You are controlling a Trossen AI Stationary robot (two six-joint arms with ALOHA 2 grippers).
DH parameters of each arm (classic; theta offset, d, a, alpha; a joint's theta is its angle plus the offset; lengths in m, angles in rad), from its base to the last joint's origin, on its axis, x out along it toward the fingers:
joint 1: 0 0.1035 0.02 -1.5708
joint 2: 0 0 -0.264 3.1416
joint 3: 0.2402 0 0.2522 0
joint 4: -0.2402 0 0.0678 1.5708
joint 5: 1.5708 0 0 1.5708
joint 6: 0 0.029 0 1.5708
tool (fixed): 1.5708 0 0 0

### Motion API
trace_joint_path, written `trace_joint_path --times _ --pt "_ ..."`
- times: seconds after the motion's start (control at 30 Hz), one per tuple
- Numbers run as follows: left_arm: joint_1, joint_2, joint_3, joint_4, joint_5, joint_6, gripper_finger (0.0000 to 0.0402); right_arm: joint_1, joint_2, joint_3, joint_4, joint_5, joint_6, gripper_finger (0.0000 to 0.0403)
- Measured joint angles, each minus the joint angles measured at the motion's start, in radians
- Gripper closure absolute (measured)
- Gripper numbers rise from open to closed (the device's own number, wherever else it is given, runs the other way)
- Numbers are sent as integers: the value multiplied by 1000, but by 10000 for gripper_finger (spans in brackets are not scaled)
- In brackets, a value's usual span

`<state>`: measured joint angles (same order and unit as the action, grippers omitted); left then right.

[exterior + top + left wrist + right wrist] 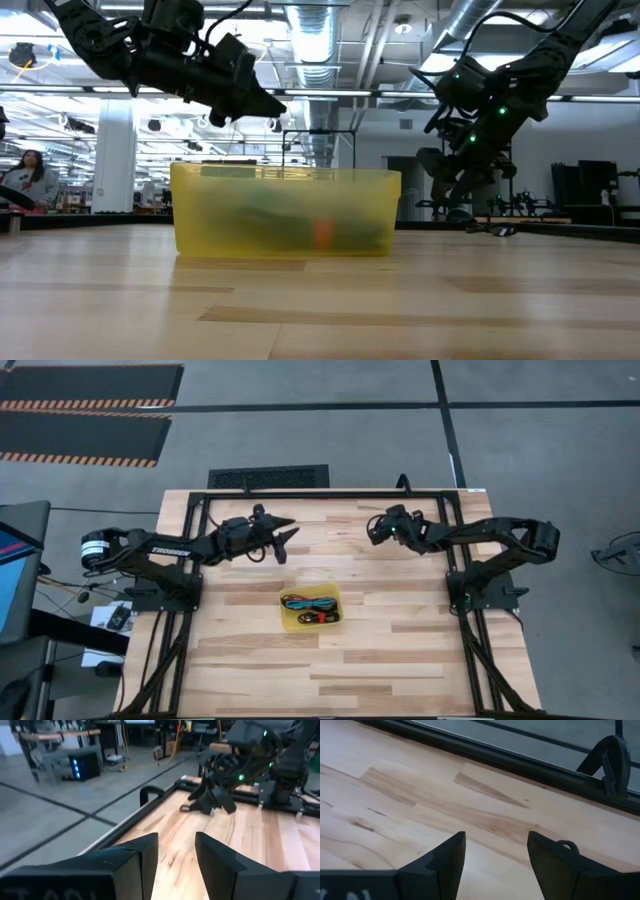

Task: Pick and place USB-C Cables
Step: Put the black charger cable into the yellow bin

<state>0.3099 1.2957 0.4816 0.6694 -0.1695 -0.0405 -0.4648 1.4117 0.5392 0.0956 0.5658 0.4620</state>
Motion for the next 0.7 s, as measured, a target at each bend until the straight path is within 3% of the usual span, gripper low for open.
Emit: trace_joint_path --times 0.2,0.53,0.7 --pt "0 38 0 109 -1 19 267 -2 0 0 6 7 0 165" --pt "-6 272 1 425 6 -32 255 -3 0 0 -65 7 -3 165" --pt "-8 260 1 438 32 -10 255 -19 0 0 -128 2 63 165"
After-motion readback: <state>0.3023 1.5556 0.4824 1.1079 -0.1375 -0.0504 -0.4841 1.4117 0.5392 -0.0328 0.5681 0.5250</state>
